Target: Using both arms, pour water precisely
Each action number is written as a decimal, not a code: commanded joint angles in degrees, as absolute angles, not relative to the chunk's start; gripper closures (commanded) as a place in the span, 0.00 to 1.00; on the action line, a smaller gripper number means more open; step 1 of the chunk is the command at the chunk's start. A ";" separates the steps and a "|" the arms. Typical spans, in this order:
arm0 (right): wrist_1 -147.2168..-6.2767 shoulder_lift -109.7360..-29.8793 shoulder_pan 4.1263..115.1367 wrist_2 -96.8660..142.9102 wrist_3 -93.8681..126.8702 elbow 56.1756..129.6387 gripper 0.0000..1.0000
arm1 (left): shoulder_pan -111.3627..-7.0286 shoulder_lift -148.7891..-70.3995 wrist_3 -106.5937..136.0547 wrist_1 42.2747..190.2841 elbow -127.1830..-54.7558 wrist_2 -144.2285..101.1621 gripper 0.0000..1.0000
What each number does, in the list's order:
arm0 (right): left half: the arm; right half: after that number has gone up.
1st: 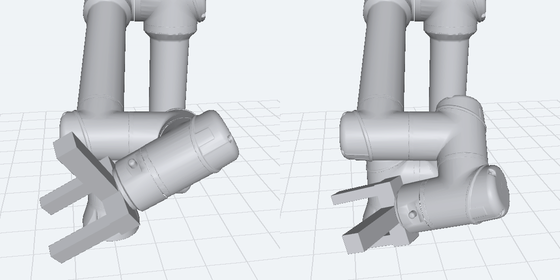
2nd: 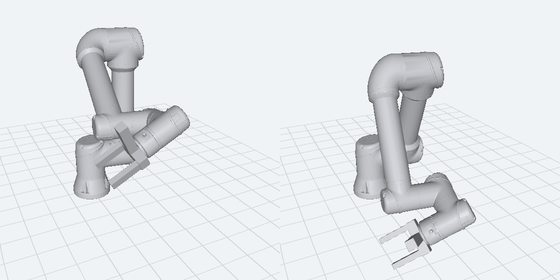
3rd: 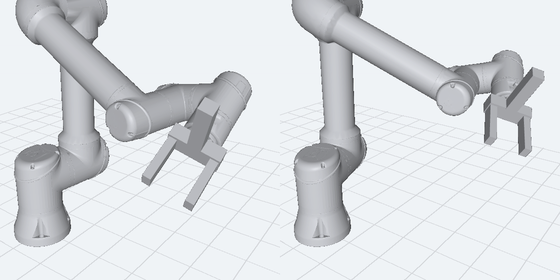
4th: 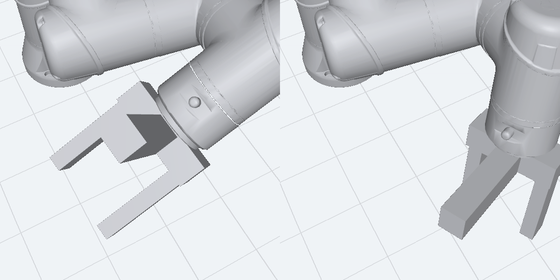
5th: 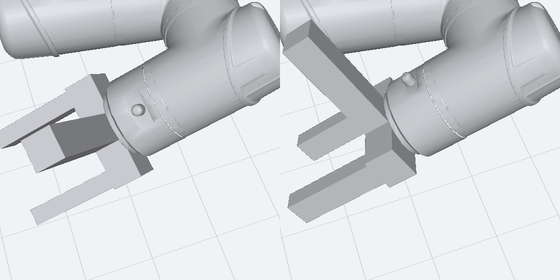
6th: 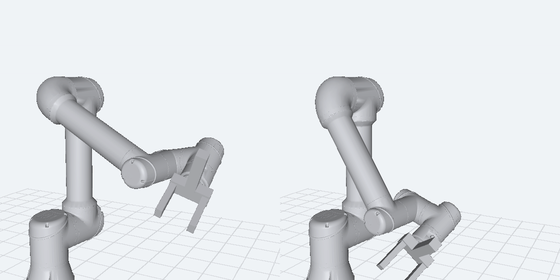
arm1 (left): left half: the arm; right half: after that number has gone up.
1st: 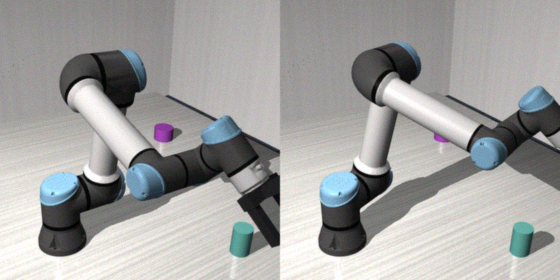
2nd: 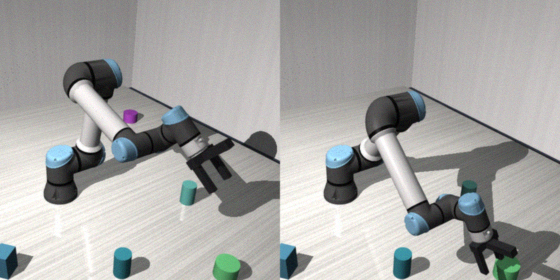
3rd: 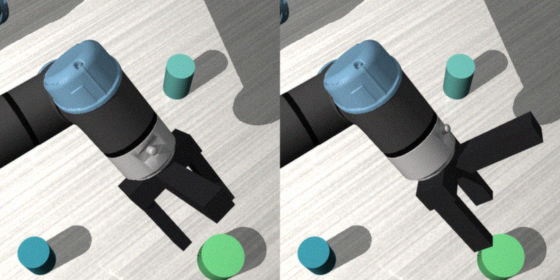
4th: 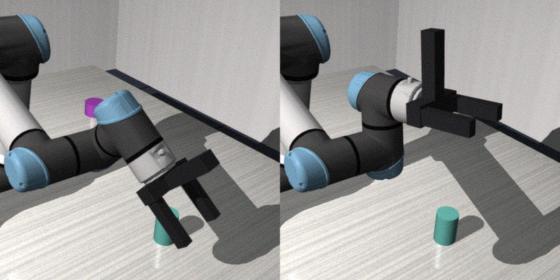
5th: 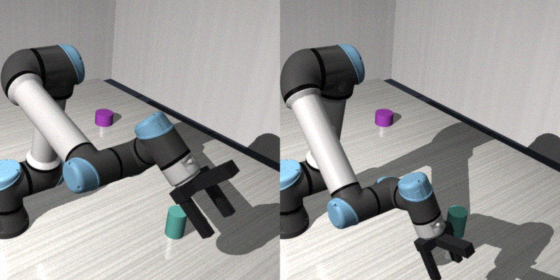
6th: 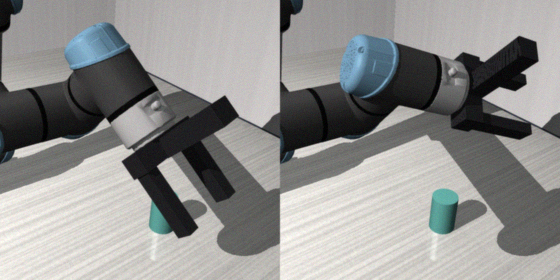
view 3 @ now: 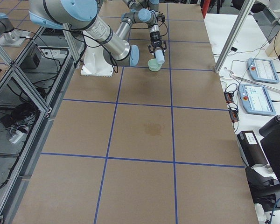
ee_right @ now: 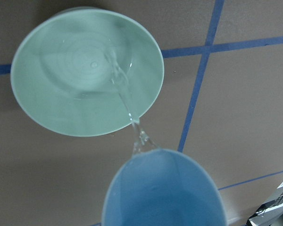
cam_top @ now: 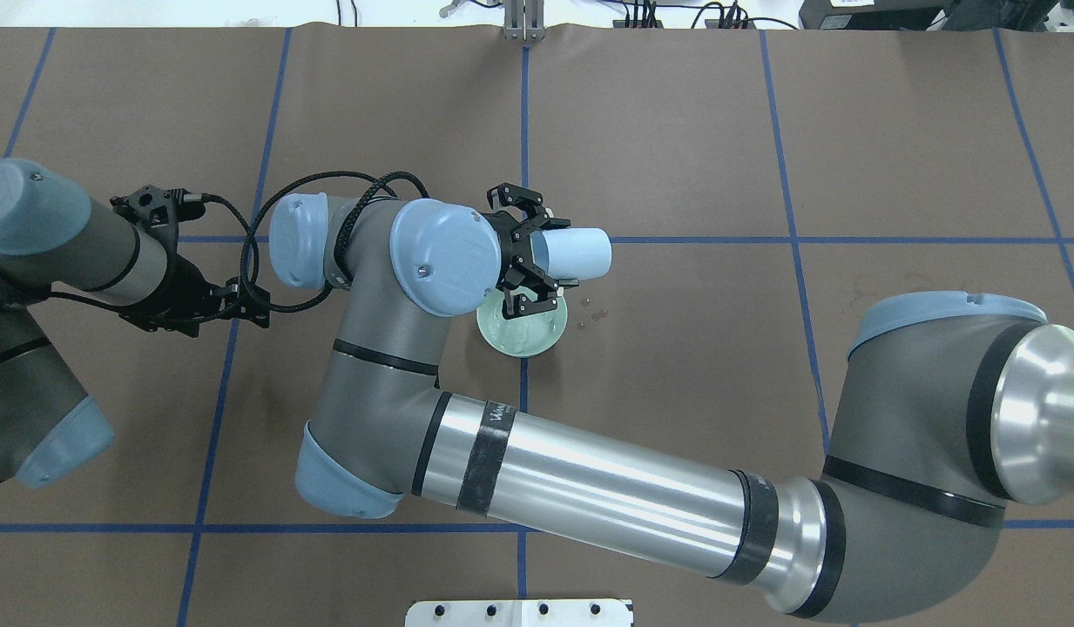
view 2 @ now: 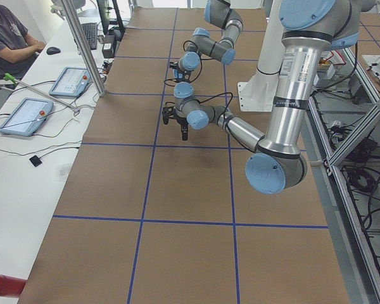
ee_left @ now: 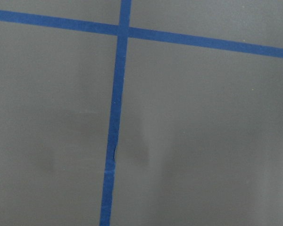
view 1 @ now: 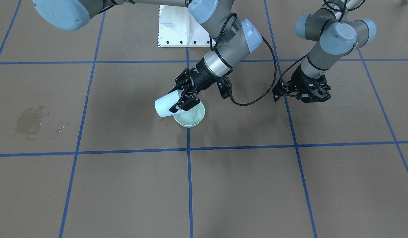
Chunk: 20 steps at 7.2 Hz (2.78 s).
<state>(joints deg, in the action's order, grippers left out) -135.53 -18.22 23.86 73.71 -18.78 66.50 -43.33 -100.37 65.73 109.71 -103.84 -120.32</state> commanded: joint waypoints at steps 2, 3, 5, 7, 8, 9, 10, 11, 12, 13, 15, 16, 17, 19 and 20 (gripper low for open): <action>-139.21 -17.23 23.82 71.72 -21.62 66.09 1.00 | -43.33 -100.37 65.74 109.78 -103.45 -120.32 0.01; -140.35 -17.14 23.82 71.46 -21.80 66.18 1.00 | -43.33 -100.37 65.74 109.78 -103.36 -120.32 0.01; -141.76 -17.14 23.64 70.58 -22.32 66.18 1.00 | -43.33 -100.37 65.74 109.78 -103.10 -120.32 0.01; -141.60 -17.14 23.29 70.84 -20.50 66.79 1.00 | -43.42 -100.37 65.83 109.86 -103.18 -120.32 0.01; -141.07 -17.49 23.29 71.97 -14.56 68.71 1.00 | -43.59 -100.46 65.83 109.86 -103.18 -120.32 0.01; -138.98 -18.01 23.38 74.16 -9.98 69.77 1.00 | -44.03 -100.46 65.83 110.04 -103.27 -120.32 0.01; -136.26 -19.41 23.55 76.09 -5.93 70.22 1.00 | -44.38 -100.63 65.92 110.13 -103.27 -120.41 0.01; -133.19 -22.21 23.99 78.03 -1.71 73.71 1.00 | -44.47 -101.07 66.09 110.13 -103.36 -120.32 0.01; -131.33 -24.59 26.00 83.53 2.33 77.31 1.00 | -44.47 -101.16 66.18 110.13 -103.36 -120.32 0.01; -129.05 -26.70 27.76 87.06 7.68 80.91 1.00 | -44.47 -101.51 66.18 110.13 -103.36 -120.32 0.01; -116.25 -42.02 31.09 93.13 17.11 94.59 1.00 | -44.47 -102.04 66.27 110.04 -103.53 -120.32 0.01; -113.41 -49.41 32.77 93.60 20.10 102.05 1.00 | -44.47 -102.04 66.27 110.04 -103.54 -120.32 0.01; -111.90 -54.88 34.44 94.04 22.48 107.78 1.00 | -44.47 -102.13 66.27 110.04 -103.45 -120.32 0.01; -110.74 -61.41 40.23 99.21 22.85 112.75 1.00 | -44.47 -102.22 66.36 110.04 -103.62 -120.32 0.01; -110.66 -63.87 41.82 99.32 24.85 113.98 1.00 | -44.47 -102.22 66.36 110.04 -103.71 -120.32 0.01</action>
<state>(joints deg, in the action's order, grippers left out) -111.03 -60.42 39.41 98.30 23.13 111.83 -44.47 -102.20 66.33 110.04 -103.62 -120.32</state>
